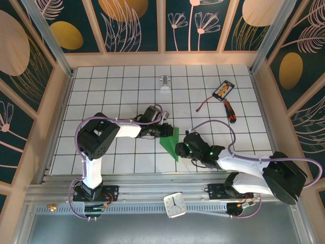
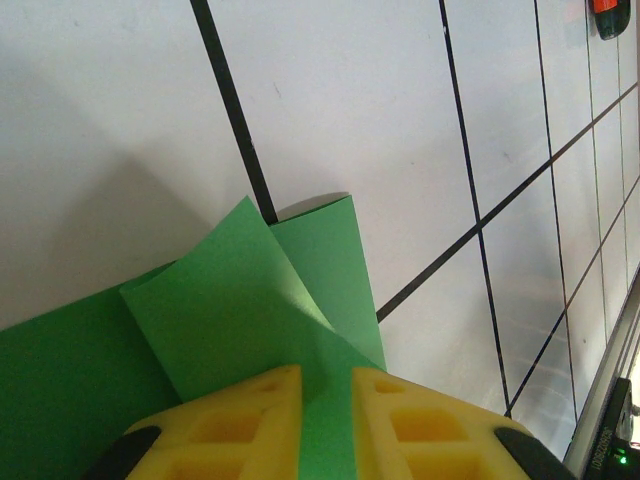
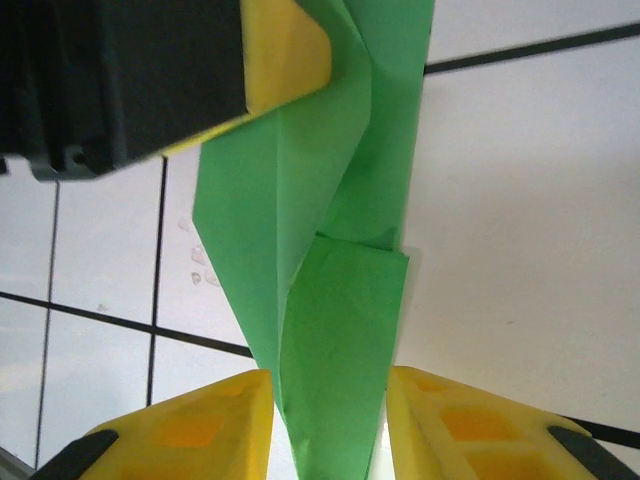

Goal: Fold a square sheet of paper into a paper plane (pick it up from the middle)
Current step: Fourth fold the wing at the center of the table.

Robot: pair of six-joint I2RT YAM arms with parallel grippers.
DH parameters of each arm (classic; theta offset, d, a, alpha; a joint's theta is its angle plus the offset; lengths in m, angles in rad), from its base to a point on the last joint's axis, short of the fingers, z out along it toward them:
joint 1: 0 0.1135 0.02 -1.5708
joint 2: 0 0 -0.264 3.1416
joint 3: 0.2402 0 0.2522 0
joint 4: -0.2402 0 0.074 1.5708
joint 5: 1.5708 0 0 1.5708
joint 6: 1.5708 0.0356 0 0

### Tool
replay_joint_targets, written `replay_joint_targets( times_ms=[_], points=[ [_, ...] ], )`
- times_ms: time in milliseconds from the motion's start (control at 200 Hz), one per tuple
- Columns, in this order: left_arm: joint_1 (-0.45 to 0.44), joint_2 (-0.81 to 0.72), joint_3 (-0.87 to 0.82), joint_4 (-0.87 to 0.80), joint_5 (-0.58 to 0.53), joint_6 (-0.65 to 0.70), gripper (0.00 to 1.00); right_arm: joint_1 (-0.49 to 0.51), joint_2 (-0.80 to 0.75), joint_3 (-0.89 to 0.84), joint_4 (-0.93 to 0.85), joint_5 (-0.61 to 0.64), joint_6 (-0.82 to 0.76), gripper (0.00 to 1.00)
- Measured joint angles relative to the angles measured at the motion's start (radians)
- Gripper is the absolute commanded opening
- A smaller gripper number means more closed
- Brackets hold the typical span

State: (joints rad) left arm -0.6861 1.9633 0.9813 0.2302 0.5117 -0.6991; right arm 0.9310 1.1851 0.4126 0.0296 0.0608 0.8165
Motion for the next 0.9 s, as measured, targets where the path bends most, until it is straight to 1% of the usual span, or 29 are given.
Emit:
replay_joint_targets(
  times_ms=[220,375,550,766,901],
  points=[
    [0.0,0.0,0.0,0.0,0.0,0.0,0.22,0.023,0.109,0.039,0.008,-0.001,-0.006,0.34],
    [0.0,0.0,0.0,0.0,0.0,0.0,0.22,0.032,0.135,0.056,0.027,-0.002,-0.019,0.33],
    [0.0,0.0,0.0,-0.002,0.0,0.0,0.22,0.034,0.129,0.059,0.029,0.003,-0.027,0.34],
    [0.0,-0.001,0.0,-0.002,-0.001,0.0,0.22,0.055,0.052,0.059,0.0,0.045,-0.034,0.35],
    [0.0,-0.001,0.0,-0.003,-0.001,0.0,0.22,0.069,0.043,0.059,-0.005,0.06,-0.034,0.36]
  ],
)
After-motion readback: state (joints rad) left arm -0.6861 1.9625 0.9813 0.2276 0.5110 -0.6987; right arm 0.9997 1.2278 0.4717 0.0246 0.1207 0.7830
